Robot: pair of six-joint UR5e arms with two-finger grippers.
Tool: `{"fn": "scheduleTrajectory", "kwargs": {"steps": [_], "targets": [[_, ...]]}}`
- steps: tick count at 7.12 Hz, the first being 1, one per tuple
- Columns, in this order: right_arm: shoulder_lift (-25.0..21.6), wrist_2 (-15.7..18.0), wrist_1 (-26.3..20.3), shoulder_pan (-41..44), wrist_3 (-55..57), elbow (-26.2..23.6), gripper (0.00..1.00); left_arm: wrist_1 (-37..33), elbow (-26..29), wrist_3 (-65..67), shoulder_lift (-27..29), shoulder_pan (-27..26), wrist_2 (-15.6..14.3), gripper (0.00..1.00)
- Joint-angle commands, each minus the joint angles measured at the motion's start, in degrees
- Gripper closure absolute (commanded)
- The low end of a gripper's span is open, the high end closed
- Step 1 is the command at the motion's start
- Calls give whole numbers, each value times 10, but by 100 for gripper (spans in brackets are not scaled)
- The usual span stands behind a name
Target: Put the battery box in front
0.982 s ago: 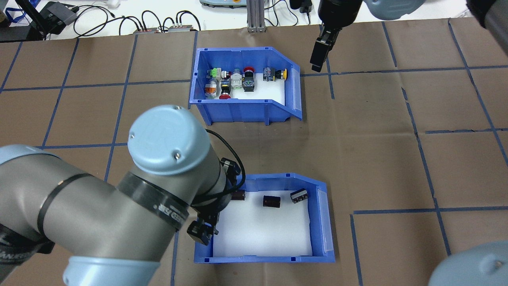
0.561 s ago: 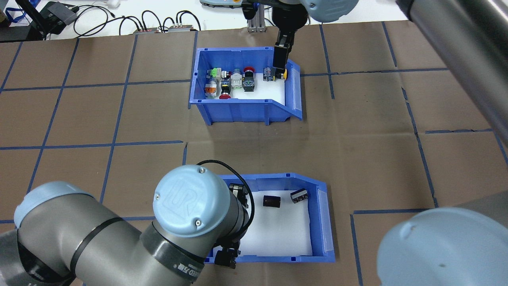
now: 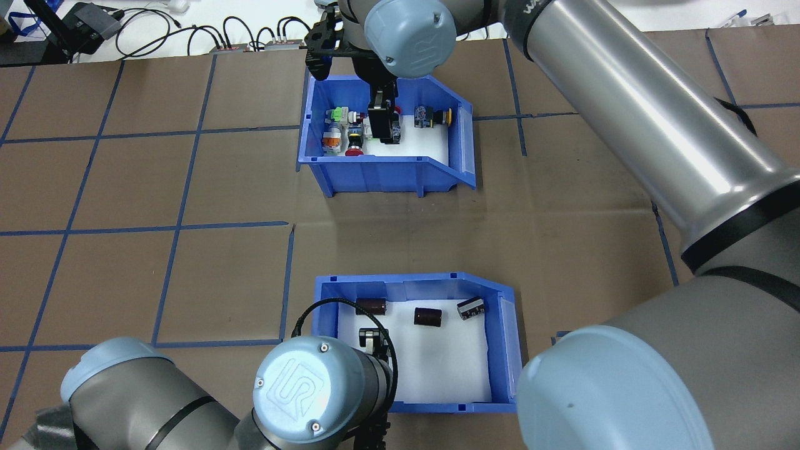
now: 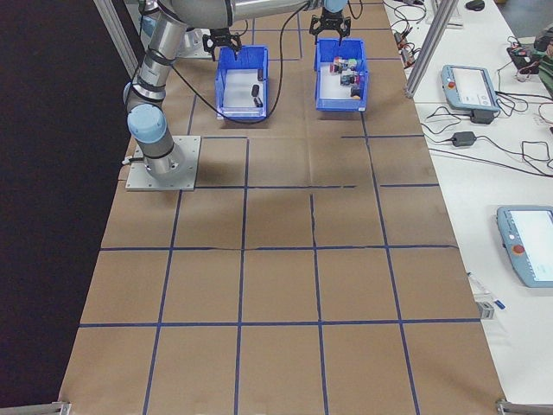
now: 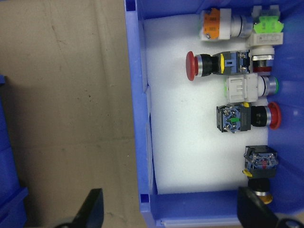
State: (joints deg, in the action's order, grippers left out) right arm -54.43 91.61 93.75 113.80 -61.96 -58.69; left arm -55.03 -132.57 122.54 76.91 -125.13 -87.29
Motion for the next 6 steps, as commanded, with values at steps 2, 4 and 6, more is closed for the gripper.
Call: {"fn": "scheduleTrajectory", "kwargs": {"steps": [2,4,6], "targets": [[43,-1,46,45,2,-12,0,4,-2,4,27,-12,-1,1],[70,5,60,46,0,-20,0,5,-2,0,59,-14,0,1],[71,8,119,45,2,-59,0,7,-4,2,66,-14,7,17]]}}
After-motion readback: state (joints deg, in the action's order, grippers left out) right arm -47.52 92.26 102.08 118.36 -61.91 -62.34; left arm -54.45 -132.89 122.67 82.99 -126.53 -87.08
